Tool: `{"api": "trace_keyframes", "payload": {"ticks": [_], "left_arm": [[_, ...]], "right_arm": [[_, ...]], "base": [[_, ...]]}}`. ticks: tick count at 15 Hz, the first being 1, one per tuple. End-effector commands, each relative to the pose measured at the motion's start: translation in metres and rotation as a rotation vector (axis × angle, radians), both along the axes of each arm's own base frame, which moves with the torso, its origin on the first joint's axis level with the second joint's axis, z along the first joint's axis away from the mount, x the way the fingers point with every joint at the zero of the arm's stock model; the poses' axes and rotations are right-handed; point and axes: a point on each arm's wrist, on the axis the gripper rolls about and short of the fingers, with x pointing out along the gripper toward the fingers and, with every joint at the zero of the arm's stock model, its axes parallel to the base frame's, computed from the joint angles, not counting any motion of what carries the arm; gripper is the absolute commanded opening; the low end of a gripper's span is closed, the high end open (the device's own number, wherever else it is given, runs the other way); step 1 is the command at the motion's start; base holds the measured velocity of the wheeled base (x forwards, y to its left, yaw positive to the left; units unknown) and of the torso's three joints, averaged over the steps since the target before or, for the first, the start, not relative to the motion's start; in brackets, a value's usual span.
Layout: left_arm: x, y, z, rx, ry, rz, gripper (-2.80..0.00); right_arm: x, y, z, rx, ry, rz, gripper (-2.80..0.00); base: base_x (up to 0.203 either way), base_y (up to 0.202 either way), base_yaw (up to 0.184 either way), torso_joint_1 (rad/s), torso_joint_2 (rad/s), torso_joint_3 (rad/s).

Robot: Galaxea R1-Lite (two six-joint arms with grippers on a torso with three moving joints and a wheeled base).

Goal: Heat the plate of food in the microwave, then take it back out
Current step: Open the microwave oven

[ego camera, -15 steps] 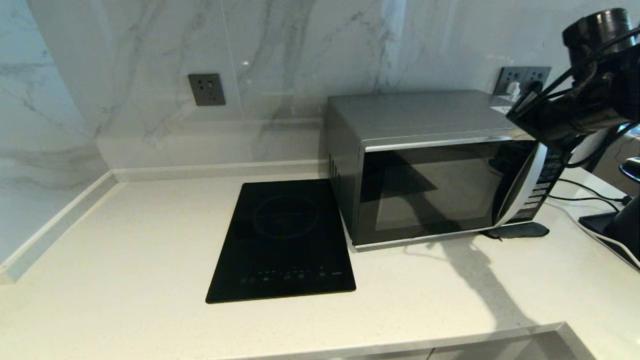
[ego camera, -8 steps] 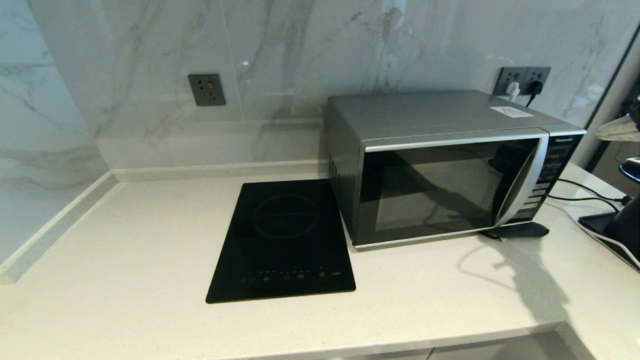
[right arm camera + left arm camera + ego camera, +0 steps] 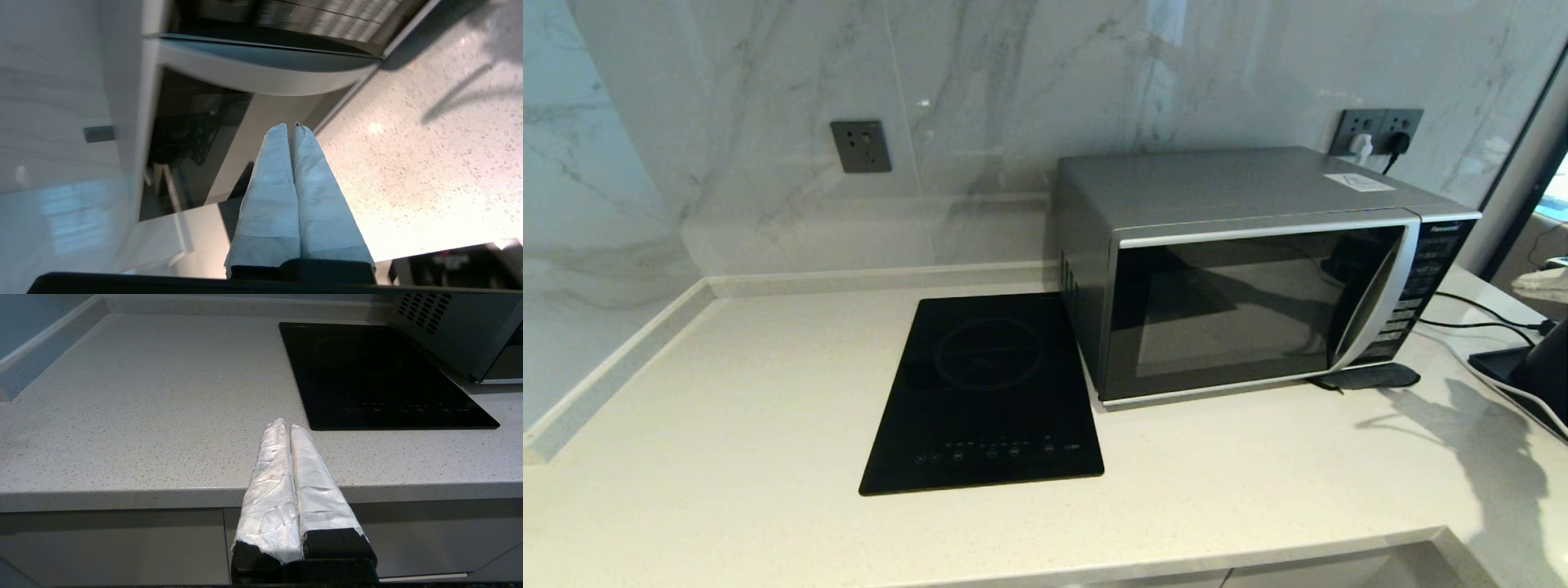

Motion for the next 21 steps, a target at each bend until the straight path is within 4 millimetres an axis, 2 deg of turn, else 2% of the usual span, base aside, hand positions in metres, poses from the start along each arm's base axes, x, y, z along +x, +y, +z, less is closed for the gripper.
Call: {"api": "trace_keyframes", "payload": {"ticks": [1, 4, 7, 15, 18, 21], "left_arm": [[0.0, 0.0, 0.0, -0.001, 0.001, 0.001, -2.8], [0.0, 0.0, 0.0, -0.001, 0.001, 0.001, -2.8], [0.0, 0.0, 0.0, -0.001, 0.001, 0.001, -2.8], [0.0, 0.0, 0.0, -0.001, 0.001, 0.001, -2.8], [0.0, 0.0, 0.0, -0.001, 0.001, 0.001, -2.8], [0.0, 0.0, 0.0, -0.001, 0.001, 0.001, -2.8]], "right_arm": [[0.021, -0.021, -0.052, 0.1, 0.088, 0.011, -2.8], [0.038, -0.034, -0.079, 0.102, 0.09, 0.015, -2.8], [0.051, -0.04, -0.096, 0.041, 0.097, -0.021, -2.8], [0.088, -0.02, -0.132, 0.009, 0.172, 0.011, -2.8], [0.096, -0.019, -0.145, 0.024, 0.193, 0.022, -2.8], [0.106, -0.023, -0.146, 0.011, 0.171, 0.025, -2.8]], "base": [[0.0, 0.0, 0.0, 0.0, 0.0, 0.0], [0.0, 0.0, 0.0, 0.0, 0.0, 0.0], [0.0, 0.0, 0.0, 0.0, 0.0, 0.0], [0.0, 0.0, 0.0, 0.0, 0.0, 0.0], [0.0, 0.0, 0.0, 0.0, 0.0, 0.0], [0.0, 0.0, 0.0, 0.0, 0.0, 0.0]]}}
